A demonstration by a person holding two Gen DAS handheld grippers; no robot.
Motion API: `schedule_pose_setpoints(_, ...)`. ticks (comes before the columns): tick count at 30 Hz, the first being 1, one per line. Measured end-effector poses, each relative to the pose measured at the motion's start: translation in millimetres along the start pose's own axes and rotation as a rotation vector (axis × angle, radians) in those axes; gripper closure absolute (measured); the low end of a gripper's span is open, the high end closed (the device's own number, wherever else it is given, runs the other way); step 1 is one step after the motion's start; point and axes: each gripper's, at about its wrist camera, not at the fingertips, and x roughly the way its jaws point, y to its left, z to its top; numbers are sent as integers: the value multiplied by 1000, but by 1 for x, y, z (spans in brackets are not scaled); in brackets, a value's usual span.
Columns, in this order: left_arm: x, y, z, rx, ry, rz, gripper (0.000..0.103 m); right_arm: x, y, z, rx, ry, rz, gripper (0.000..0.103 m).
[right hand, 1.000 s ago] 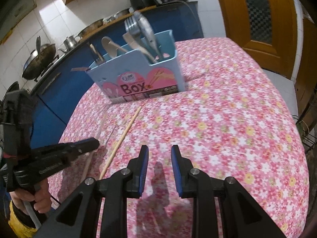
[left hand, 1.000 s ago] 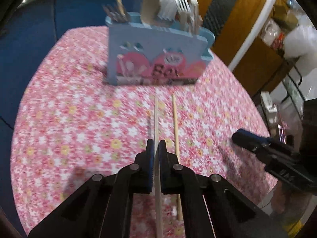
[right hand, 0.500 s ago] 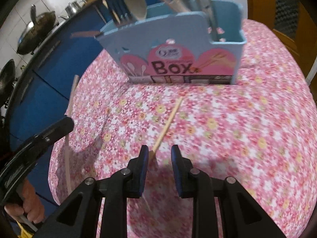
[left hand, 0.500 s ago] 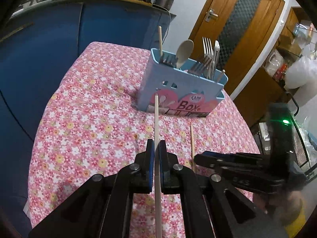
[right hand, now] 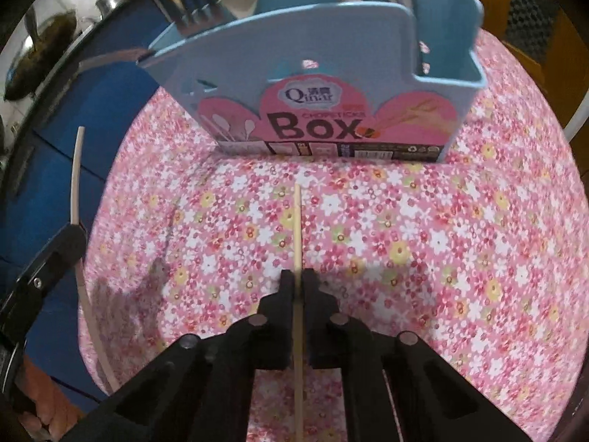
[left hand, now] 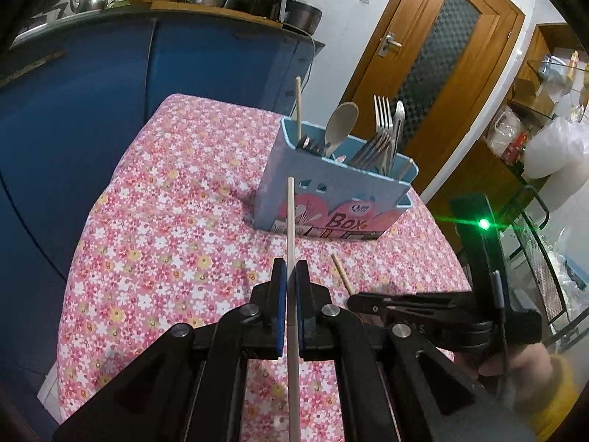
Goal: Organize utensils
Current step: 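Grasp the other wooden chopstick with the right tool while the left tool lifts its chopstick, then lift both chopsticks and carry them over the blue box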
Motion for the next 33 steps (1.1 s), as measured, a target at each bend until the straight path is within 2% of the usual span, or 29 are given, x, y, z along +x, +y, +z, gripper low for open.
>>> schedule_pose_setpoints(5, -8, -4, 5, 5, -46, -13, 101, -31, -12, -17, 12, -96, 79, 97)
schedule_pose_setpoints(13, -17, -21, 23, 24, -121, -33, 101, -106, -22, -29, -18, -360, 112, 97)
schedule_pose_setpoints(19, -20, -36, 50, 42, -206, -37, 101, -138, -26, -12, -22, -531, 137, 97)
schedule_pose_setpoints(22, -21, -43, 66, 57, -263, -34, 101, -141, -25, -2, -20, -575, 150, 97)
schedule_pose_setpoints(28, -20, -51, 98, 71, -385, -4, 101, -148, -27, 23, -49, -669, 122, 97)
schedule_pose_setpoints(33, -8, -51, 123, 57, -440, 12, 101, -154, -28, 43, -82, -750, 104, 97)
